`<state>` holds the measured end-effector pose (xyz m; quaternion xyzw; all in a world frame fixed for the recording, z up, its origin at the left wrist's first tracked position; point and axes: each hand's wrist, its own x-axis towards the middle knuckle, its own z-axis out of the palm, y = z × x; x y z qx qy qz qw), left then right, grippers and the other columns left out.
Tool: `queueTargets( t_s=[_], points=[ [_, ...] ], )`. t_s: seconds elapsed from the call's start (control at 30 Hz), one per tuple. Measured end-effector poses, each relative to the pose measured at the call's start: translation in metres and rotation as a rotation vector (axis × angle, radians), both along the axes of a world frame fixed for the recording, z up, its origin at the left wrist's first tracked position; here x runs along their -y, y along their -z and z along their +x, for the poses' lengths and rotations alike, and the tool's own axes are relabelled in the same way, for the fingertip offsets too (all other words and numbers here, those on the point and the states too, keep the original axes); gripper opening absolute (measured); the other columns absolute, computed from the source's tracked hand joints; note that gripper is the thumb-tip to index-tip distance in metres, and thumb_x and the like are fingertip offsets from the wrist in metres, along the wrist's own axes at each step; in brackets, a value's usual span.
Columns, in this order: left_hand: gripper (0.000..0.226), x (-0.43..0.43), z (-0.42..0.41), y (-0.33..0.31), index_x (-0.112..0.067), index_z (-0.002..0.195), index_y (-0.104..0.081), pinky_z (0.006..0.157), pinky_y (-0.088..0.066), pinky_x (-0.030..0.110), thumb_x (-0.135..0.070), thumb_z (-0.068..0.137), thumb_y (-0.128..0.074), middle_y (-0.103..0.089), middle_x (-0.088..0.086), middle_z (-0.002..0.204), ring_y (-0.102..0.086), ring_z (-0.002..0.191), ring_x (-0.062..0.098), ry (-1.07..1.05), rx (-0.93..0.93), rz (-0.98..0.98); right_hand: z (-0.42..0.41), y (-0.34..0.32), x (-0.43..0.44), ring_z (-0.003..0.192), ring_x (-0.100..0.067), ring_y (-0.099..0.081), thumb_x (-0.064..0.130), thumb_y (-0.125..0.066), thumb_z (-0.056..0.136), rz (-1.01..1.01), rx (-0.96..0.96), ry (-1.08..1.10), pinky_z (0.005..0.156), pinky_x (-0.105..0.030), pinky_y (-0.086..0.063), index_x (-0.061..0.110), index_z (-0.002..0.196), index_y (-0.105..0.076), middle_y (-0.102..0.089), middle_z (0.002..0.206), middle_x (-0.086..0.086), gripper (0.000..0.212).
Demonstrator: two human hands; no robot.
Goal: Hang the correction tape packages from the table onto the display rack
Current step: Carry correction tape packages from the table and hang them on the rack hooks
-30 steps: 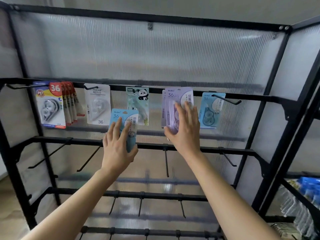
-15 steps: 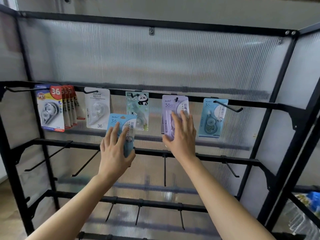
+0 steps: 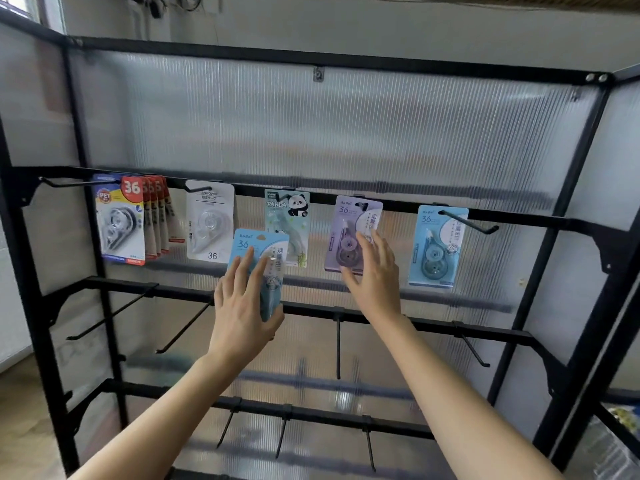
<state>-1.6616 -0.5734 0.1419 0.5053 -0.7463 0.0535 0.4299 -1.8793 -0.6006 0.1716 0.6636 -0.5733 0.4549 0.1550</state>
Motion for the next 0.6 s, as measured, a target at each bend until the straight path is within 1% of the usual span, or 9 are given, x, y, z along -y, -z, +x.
queueTargets(
  t_s=[0.07,0.1,0.17,0.23,0.27,0.37,0.43,0.5,0.6],
  points=[
    [0.087,-0.003,-0.003,0.0,-0.016,0.149,-0.02,0.114,-0.008,0.043,-0.026,0.08,-0.072,-0.014,0.008,0.157,-0.007,0.144,0.025,0.026,-0.008,-0.022,0.002,0.003,-0.013,0.122,-0.02,-0.048,0.02,-0.064,0.09,-0.012,0.145,-0.164,0.103,-0.039,-0.041,0.005,0.134,-0.048,-0.053,0.132,-0.012,0.049],
    [0.088,-0.005,-0.006,0.0,-0.014,0.149,-0.02,0.114,-0.009,0.043,-0.024,0.079,-0.073,-0.016,0.009,0.157,-0.009,0.144,0.026,0.047,-0.017,-0.033,0.004,0.002,-0.021,0.112,-0.014,-0.054,0.019,-0.063,0.09,0.05,0.238,-0.259,0.099,-0.035,-0.045,0.006,0.13,-0.051,-0.059,0.123,-0.008,0.044],
    [0.092,-0.011,-0.014,-0.002,-0.009,0.149,-0.019,0.113,-0.011,0.043,-0.02,0.076,-0.076,-0.018,0.011,0.156,-0.013,0.144,0.029,0.101,-0.032,-0.049,0.011,-0.001,-0.035,0.099,-0.004,-0.059,0.018,-0.06,0.092,0.242,0.374,-0.438,0.09,-0.02,-0.048,0.01,0.127,-0.053,-0.065,0.109,0.0,0.036],
    [0.095,-0.017,-0.025,-0.003,-0.004,0.147,-0.021,0.113,-0.017,0.045,-0.016,0.073,-0.078,-0.022,0.014,0.154,-0.019,0.142,0.032,0.148,-0.048,-0.067,0.019,-0.005,-0.043,0.089,0.004,-0.062,0.017,-0.058,0.093,0.364,0.411,-0.562,0.081,-0.008,-0.046,0.014,0.122,-0.055,-0.066,0.102,0.004,0.029],
    [0.095,-0.02,-0.03,-0.004,-0.002,0.147,-0.022,0.112,-0.019,0.047,-0.014,0.071,-0.078,-0.024,0.016,0.153,-0.022,0.141,0.033,0.166,-0.061,-0.077,0.022,-0.006,-0.045,0.088,0.003,-0.064,0.015,-0.057,0.093,0.397,0.423,-0.608,0.08,-0.009,-0.047,0.015,0.121,-0.056,-0.067,0.101,0.003,0.028],
    [0.095,-0.026,-0.042,-0.006,-0.001,0.145,-0.023,0.112,-0.023,0.048,-0.011,0.069,-0.079,-0.025,0.018,0.152,-0.025,0.14,0.034,0.216,-0.088,-0.107,0.03,-0.009,-0.05,0.097,-0.017,-0.068,0.007,-0.057,0.092,0.411,0.493,-0.677,0.085,-0.028,-0.055,0.01,0.12,-0.056,-0.07,0.106,-0.011,0.028],
    [0.097,-0.026,-0.046,-0.006,-0.004,0.146,-0.02,0.111,-0.026,0.052,-0.014,0.07,-0.079,-0.021,0.016,0.153,-0.023,0.14,0.033,0.249,-0.082,-0.119,0.031,-0.008,-0.053,0.097,-0.022,-0.068,0.004,-0.058,0.091,0.383,0.552,-0.672,0.084,-0.035,-0.056,0.013,0.115,-0.056,-0.069,0.107,-0.015,0.025],
    [0.097,-0.024,-0.047,-0.004,-0.011,0.148,-0.014,0.112,-0.023,0.057,-0.031,0.075,-0.075,-0.013,0.012,0.154,-0.016,0.143,0.03,0.287,-0.033,-0.129,0.026,-0.006,-0.055,0.096,-0.022,-0.068,0.003,-0.057,0.091,0.335,0.571,-0.618,0.081,-0.036,-0.057,0.015,0.111,-0.056,-0.07,0.105,-0.015,0.023],
    [0.091,-0.017,-0.042,0.001,-0.025,0.15,-0.002,0.115,-0.003,0.054,-0.064,0.081,-0.044,0.001,0.004,0.157,0.0,0.146,0.022,0.287,0.061,-0.094,0.003,-0.005,-0.062,0.092,-0.016,-0.069,0.003,-0.055,0.092,0.246,0.576,-0.467,0.069,-0.028,-0.058,0.016,0.106,-0.055,-0.07,0.104,-0.006,0.019]
  ],
)
